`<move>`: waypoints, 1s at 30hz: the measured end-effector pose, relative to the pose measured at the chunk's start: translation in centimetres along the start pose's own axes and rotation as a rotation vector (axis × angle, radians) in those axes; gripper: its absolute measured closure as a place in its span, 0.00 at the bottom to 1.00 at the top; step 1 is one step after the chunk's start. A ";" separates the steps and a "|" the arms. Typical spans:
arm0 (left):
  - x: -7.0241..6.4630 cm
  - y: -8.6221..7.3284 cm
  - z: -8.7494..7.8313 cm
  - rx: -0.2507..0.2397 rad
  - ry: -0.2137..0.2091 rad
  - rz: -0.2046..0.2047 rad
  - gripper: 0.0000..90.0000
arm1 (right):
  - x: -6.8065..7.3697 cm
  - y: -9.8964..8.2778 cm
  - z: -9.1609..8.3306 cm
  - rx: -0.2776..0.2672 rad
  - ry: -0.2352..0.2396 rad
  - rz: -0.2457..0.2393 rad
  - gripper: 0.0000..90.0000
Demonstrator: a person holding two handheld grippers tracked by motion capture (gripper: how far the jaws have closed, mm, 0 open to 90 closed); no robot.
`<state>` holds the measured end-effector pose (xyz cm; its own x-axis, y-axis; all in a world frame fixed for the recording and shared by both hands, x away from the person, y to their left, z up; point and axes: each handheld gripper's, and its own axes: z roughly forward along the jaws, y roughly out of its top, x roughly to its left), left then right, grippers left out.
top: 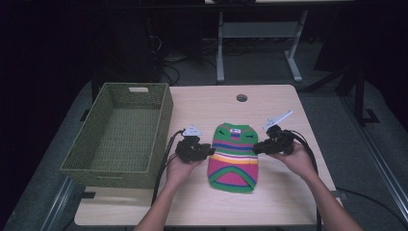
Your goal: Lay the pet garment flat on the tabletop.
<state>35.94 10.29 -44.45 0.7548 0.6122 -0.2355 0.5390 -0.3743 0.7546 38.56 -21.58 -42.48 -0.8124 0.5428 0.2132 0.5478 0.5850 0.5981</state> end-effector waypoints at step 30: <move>-2.0 -0.9 2.2 0.174 -0.022 0.111 1.00 | 0.3 -0.5 3.6 0.090 -0.027 0.007 1.00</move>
<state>34.74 7.83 -46.01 0.8200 0.5459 -0.1720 0.5074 -0.5544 0.6597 38.79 -19.55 -45.47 -0.8035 0.5623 0.1954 0.5701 0.6324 0.5245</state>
